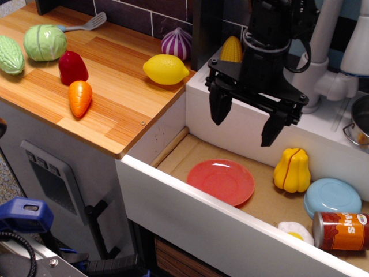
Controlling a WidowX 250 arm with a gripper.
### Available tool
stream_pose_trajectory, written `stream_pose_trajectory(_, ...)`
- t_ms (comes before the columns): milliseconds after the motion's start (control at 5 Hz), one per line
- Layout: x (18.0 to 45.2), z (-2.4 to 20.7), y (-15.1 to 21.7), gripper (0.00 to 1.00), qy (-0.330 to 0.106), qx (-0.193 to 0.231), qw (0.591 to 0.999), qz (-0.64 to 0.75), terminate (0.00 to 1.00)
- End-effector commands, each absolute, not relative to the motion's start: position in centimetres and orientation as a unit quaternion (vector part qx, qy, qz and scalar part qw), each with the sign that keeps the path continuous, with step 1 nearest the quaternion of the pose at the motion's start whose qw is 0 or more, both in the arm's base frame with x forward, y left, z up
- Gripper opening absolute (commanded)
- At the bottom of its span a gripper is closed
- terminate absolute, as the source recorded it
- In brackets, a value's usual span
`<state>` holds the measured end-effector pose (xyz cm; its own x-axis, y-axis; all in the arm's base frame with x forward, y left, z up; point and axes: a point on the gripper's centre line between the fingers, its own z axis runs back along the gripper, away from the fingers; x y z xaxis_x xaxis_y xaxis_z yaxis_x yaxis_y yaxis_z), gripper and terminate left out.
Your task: Put lemon on plate
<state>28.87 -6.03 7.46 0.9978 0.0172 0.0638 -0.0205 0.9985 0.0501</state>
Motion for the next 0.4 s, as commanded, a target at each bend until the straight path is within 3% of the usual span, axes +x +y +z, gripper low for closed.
stream_pose_trajectory(0, 28.9, 7.5, -6.0, 1.0, -0.032, 0.025, 0.999, 0.009, 0.0)
stream_pose_trajectory(200, 29.2, 8.9, -1.1, 1.0, -0.028, 0.09, 0.989, -0.118, 0.0)
